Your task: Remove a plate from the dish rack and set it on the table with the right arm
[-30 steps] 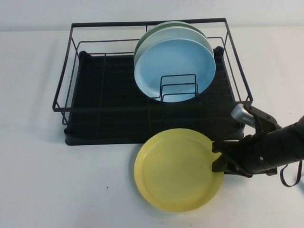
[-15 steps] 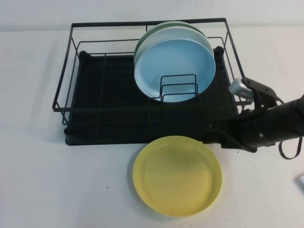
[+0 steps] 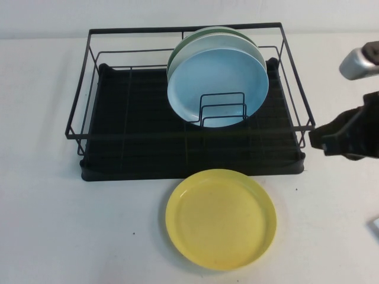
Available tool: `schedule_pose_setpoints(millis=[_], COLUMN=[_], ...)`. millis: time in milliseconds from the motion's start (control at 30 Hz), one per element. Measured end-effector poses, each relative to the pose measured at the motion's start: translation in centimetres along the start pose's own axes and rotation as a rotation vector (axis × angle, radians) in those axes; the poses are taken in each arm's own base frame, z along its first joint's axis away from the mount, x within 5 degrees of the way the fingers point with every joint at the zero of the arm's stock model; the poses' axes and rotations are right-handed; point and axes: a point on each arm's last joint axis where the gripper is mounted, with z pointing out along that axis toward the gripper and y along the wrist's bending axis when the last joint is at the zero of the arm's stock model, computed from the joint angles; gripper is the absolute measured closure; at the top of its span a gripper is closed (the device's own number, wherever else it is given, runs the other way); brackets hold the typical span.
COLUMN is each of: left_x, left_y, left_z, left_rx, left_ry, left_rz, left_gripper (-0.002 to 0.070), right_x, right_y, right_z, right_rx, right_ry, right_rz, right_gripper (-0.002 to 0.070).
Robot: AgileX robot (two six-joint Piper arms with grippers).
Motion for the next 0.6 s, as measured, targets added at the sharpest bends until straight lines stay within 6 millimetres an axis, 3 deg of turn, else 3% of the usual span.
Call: schedule_pose_setpoints(millis=[267,467,600], left_x=[0.0,0.0,0.0], left_y=[0.0,0.0,0.0], left_z=[0.0,0.0,0.0], left_rx=[0.000,0.000,0.000], left_ry=[0.000,0.000,0.000], left_rz=[0.000,0.000,0.000], left_gripper=[0.0679,0.0679,0.0679], right_x=[2.4,4.5,4.8], right_y=[3.2,4.3,4.3], right_z=[-7.3,-10.1,-10.6], right_rx=[-0.062,-0.079,-0.053], right_ry=[0.012,0.083,0.089], right_rz=[-0.126,-0.192,-0.214], right_gripper=[0.0692,0.0694,0.0694])
